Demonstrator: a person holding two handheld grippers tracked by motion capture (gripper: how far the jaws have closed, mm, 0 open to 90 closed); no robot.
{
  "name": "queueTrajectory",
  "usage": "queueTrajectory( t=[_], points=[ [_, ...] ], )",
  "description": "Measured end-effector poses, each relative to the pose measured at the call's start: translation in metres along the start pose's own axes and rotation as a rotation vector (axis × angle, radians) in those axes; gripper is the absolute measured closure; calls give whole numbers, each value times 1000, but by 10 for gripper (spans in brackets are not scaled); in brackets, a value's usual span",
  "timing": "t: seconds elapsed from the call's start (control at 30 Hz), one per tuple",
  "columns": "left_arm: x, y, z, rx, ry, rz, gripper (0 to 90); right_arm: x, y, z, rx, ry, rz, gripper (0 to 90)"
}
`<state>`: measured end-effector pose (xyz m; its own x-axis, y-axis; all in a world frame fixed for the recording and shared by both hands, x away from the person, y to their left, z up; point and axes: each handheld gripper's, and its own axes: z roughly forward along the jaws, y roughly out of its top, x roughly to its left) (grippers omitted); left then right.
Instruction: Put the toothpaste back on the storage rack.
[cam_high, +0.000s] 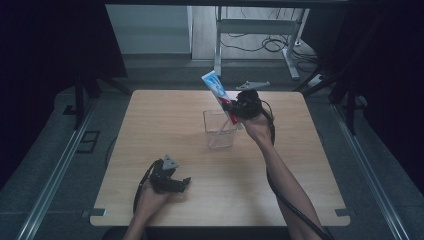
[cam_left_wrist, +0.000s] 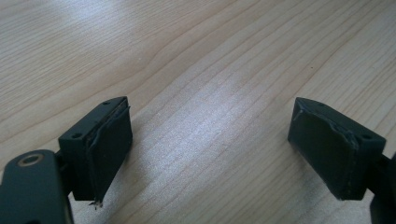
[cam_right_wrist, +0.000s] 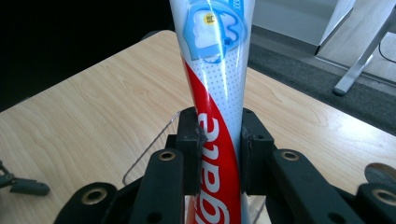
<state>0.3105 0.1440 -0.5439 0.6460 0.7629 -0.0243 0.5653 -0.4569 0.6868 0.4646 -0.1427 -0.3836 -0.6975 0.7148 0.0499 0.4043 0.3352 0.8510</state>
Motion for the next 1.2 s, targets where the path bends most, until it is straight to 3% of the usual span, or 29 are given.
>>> queueTrajectory(
  t=[0.37,0.77,1.2],
  points=[
    [0,0,0,1,0,1,138,4,2,21,-17,2,8,731],
    [0,0,0,1,0,0,138,2,-10,44,-22,-3,17,731],
    [0,0,0,1,1,0,138,3,-27,56,-3,-2,9,728]
  ],
)
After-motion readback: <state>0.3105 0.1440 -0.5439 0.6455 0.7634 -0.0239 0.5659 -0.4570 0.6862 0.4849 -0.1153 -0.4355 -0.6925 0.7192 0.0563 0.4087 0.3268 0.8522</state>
